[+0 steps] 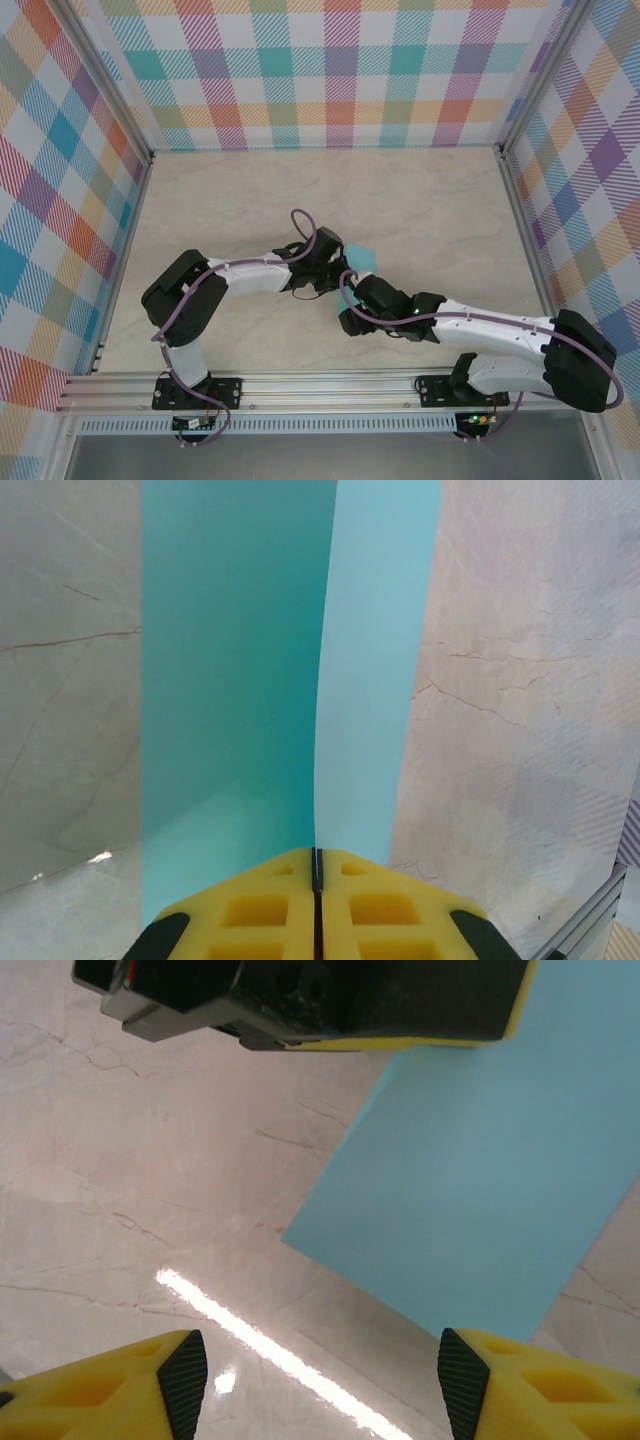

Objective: Fold a paper plane with a square sheet of paper (pick it up from the middle)

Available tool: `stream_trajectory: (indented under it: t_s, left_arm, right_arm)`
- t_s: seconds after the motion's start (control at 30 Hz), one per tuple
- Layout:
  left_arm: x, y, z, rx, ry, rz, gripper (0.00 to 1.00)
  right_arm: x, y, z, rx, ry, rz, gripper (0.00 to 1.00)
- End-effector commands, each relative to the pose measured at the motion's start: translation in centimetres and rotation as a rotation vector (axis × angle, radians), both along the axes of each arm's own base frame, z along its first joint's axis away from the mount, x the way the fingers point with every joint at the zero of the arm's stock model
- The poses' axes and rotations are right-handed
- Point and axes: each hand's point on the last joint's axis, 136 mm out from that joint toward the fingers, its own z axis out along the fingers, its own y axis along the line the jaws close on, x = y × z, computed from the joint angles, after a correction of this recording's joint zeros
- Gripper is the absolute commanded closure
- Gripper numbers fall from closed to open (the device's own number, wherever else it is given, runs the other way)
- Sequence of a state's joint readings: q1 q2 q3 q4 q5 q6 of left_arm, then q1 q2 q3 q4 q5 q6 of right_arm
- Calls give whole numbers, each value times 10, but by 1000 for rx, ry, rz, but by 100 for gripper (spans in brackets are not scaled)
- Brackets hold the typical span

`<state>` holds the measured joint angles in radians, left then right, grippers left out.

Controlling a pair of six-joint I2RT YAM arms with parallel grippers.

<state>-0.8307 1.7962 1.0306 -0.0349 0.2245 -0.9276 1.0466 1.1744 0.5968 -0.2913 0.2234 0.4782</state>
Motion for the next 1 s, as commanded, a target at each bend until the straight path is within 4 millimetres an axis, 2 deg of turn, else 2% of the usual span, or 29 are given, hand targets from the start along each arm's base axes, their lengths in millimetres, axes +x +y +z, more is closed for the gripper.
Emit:
stream_trajectory:
  t_s: [0.0, 0.27, 0.4, 0.47, 0.57, 0.97]
  left_arm:
    - [1, -3, 13, -16, -4, 0, 93]
    - [0, -3, 14, -22, -5, -3, 93]
    - [0, -3, 14, -24, -5, -5, 93]
    - [0, -3, 14, -24, -5, -4, 93]
    - [0, -3, 14, -25, -4, -6, 93]
    - [1, 1, 16, -5, -15, 4, 91]
  right_arm:
    - [16, 10, 11, 20, -106, -17, 35]
    - [21, 21, 1, 8, -109, -14, 39]
    - [24, 13, -3, -14, -123, -50, 48]
    - [25, 10, -2, -12, -135, -68, 58]
    - [25, 8, 0, -22, -137, -68, 66]
    - [25, 5, -3, -43, -123, -63, 87]
